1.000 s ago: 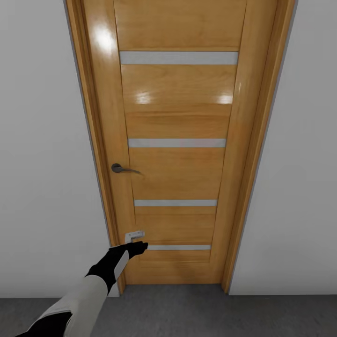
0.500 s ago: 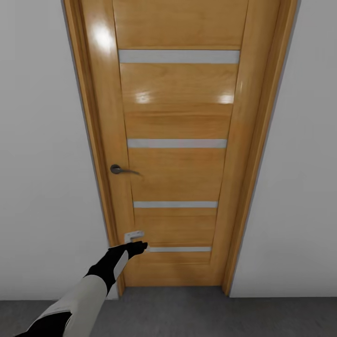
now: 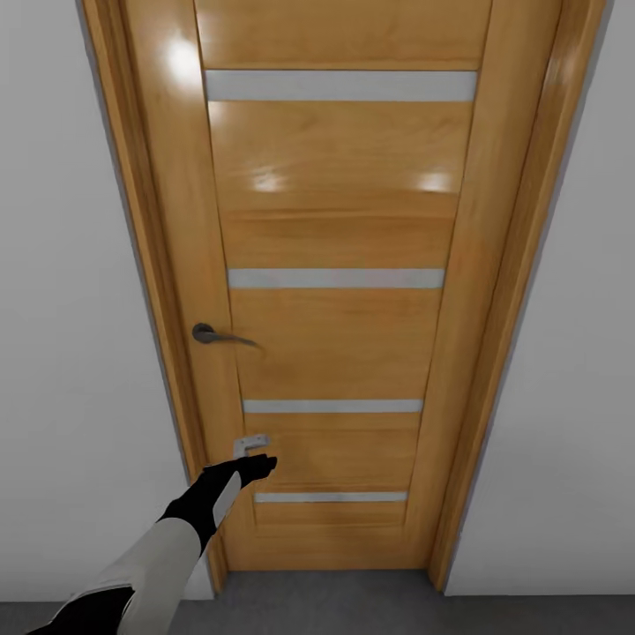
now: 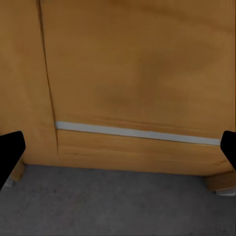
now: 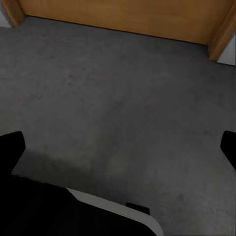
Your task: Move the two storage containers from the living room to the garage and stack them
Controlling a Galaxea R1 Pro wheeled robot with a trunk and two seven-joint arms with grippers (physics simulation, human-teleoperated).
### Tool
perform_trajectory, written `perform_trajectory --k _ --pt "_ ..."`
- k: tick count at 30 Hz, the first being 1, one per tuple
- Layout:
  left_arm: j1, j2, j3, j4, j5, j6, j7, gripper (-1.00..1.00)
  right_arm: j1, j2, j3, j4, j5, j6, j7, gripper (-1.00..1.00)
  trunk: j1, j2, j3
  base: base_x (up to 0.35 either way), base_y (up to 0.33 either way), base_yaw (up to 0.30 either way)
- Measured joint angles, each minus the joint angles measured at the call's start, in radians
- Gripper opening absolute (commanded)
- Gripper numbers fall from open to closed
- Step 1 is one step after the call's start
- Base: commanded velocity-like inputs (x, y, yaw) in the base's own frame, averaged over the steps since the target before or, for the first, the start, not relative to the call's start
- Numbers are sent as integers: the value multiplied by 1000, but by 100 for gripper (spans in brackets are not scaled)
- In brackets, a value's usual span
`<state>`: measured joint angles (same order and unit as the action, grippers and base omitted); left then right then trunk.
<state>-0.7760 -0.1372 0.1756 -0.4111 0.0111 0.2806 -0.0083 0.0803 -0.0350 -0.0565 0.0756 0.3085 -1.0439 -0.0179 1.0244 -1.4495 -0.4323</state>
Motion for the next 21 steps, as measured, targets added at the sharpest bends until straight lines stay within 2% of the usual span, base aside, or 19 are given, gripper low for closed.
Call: perform_trajectory --k 18,21 --pt "0 0 0 1 -2 0 1 100 0 0 2 0 1 0 2 100 0 0 0 326 0 0" --pt "0 0 1 0 2 -1 1 100 0 0 2 0 1 0 2 100 0 0 0 144 0 0"
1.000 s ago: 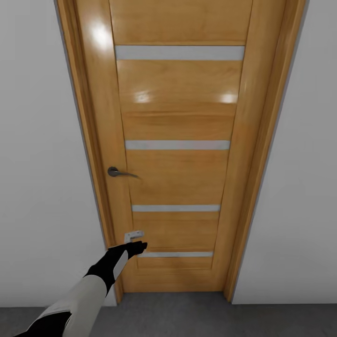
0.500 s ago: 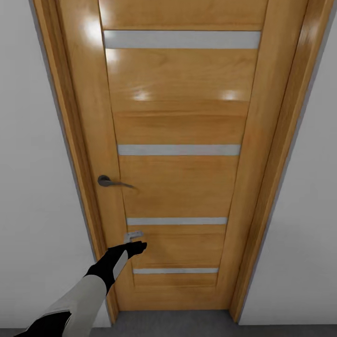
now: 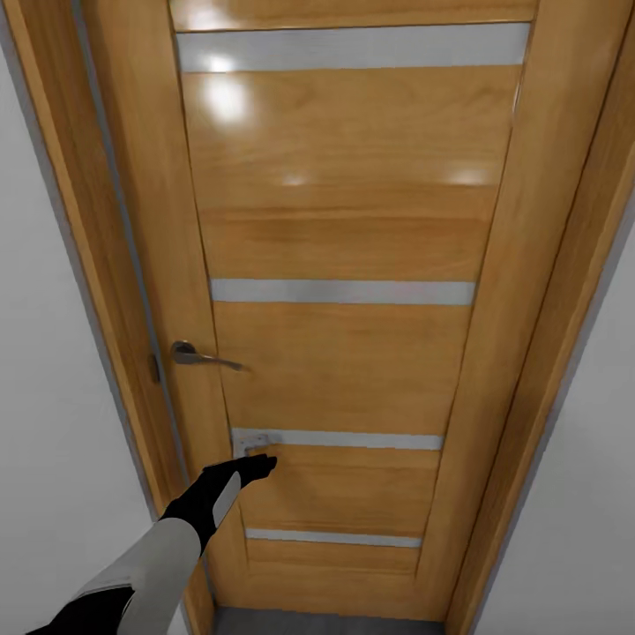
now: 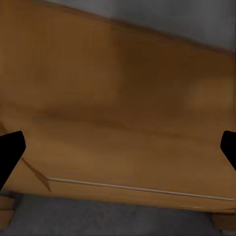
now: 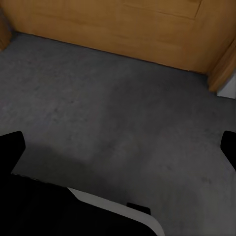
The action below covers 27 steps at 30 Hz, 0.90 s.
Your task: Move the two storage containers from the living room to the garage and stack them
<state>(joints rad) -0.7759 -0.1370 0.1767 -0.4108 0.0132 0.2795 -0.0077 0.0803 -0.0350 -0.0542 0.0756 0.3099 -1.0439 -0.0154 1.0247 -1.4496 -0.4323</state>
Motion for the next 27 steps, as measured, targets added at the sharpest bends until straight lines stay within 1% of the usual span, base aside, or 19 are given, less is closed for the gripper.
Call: perform_trajectory --k 5,7,16,27 --pt "0 0 1 0 1 0 0 100 0 0 0 0 0 0 0 100 0 0 0 27 0 0" --pt "0 0 0 0 -1 0 0 100 0 0 0 0 0 0 0 100 0 0 0 185 0 0" --pt "1 0 -3 1 5 0 -2 100 0 0 -1 0 0 0 -1 100 0 0 0 315 0 0" --pt "1 0 -3 2 1 0 -1 100 0 0 -6 0 -2 0 -4 100 0 0 0 326 0 0"
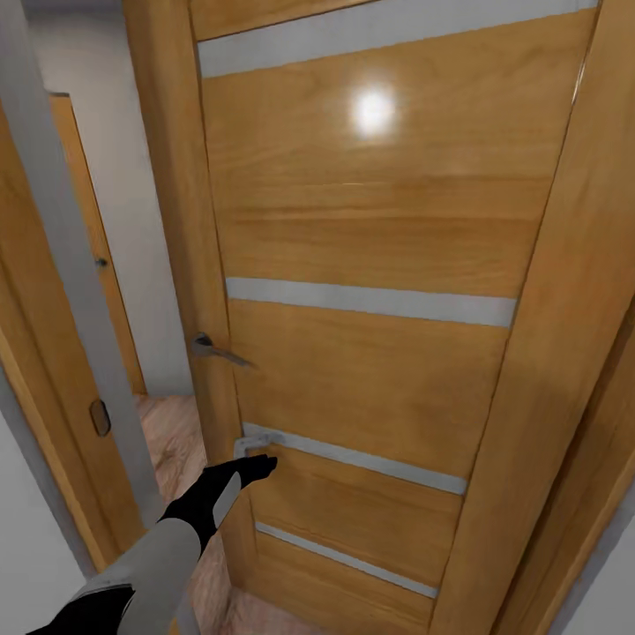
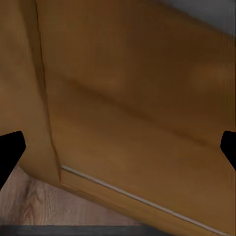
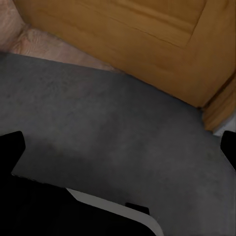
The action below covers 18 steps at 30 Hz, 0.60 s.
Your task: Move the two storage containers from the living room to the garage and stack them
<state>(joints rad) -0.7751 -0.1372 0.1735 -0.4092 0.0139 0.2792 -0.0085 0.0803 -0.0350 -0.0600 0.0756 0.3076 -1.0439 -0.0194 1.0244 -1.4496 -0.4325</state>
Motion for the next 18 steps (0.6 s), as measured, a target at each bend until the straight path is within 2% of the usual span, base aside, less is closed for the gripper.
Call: perform_trajectory --k 12,18 --pt "0 0 1 -1 -3 0 1 100 0 0 3 0 0 0 1 100 0 0 0 316 0 0" --pt "-1 0 3 -1 -1 0 1 100 0 0 3 0 0 0 -2 100 1 0 0 60 0 0"
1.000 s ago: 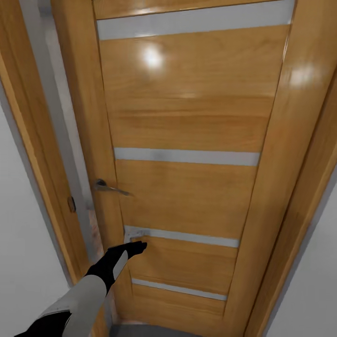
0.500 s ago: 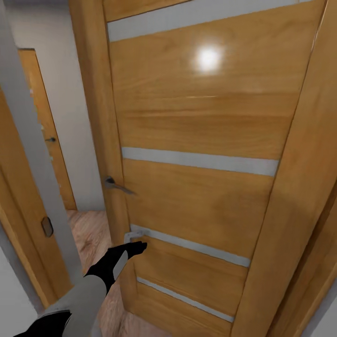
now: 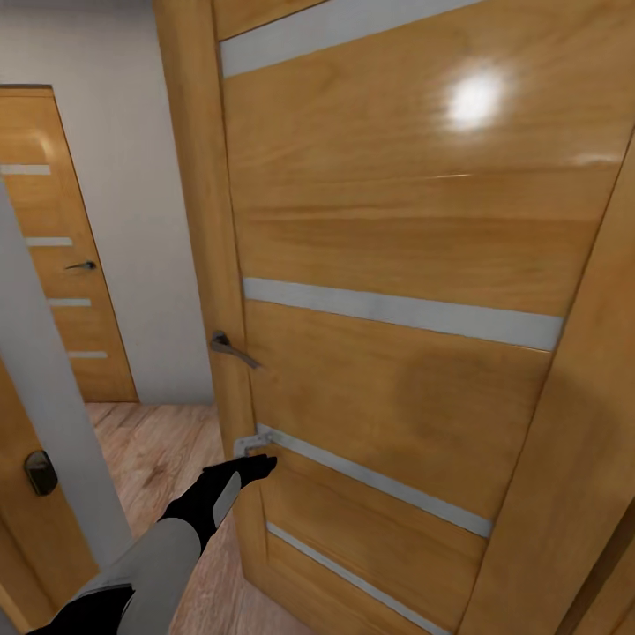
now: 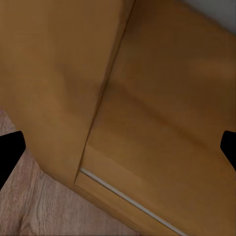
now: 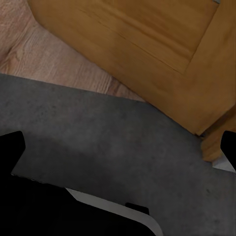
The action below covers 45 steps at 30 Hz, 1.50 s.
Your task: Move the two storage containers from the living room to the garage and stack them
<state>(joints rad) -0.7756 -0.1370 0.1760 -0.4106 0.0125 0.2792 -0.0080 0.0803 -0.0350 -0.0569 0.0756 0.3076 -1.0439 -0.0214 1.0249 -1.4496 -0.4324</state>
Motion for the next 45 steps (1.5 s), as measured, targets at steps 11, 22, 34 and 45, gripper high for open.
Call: perform_trajectory --k 11,22,34,45 --pt "0 0 -3 1 -4 0 2 100 0 0 -4 0 0 0 2 100 0 0 0 160 0 0" --pt "0 0 -2 0 -3 -2 2 100 0 0 -3 0 0 0 2 100 0 0 0 230 -38 0" --pt "0 2 0 0 -5 -29 3 100 0 0 -3 0 0 0 2 100 0 0 0 5 -1 0" --pt "-1 2 4 -1 -16 -29 6 100 0 0 -4 0 0 0 2 100 0 0 0 0 0 -46"
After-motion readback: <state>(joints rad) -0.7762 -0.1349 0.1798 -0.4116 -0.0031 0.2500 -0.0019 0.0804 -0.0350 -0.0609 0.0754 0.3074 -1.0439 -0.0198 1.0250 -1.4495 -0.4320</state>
